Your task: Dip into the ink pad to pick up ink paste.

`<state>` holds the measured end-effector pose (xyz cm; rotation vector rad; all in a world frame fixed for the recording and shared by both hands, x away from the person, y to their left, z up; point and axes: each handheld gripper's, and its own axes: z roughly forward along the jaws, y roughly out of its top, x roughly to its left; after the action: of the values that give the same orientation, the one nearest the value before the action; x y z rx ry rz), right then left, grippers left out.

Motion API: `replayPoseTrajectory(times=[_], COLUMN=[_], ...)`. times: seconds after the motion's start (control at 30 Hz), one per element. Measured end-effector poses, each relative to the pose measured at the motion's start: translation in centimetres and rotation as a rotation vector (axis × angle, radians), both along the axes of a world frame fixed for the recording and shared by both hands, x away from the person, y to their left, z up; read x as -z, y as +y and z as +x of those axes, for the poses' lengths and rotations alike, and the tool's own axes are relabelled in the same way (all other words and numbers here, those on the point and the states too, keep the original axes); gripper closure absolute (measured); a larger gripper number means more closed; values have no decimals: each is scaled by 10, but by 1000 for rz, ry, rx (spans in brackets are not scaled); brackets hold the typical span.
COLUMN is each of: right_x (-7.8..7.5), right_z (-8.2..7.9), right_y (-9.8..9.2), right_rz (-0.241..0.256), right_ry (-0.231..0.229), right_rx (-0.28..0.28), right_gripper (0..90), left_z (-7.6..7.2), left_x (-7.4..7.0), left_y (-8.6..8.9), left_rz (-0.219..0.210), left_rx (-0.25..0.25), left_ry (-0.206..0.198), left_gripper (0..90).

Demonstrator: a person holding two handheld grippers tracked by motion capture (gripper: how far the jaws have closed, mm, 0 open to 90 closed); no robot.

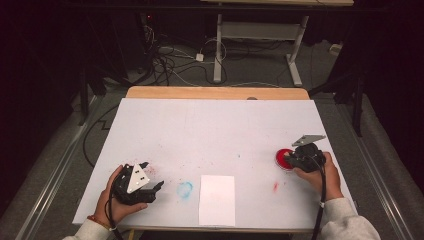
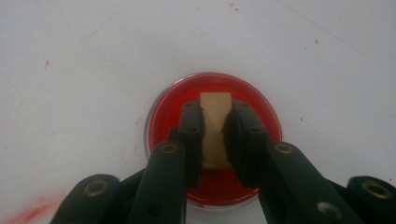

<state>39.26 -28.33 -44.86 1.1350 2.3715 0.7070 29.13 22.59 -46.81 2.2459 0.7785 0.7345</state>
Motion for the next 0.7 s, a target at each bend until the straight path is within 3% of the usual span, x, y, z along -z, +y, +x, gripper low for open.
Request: replayPoseTrajectory(times=[0.7], right_x=[2], right_z=[-1], right_y=[-2], right_rz=[16], right_ry=[-10], right_rx=[6], right_gripper=[766], left_z=[0], left_x=[1], left_y=[-1], left_rz=[3], left_rx=[3], left_ry=[6], left_gripper=[215])
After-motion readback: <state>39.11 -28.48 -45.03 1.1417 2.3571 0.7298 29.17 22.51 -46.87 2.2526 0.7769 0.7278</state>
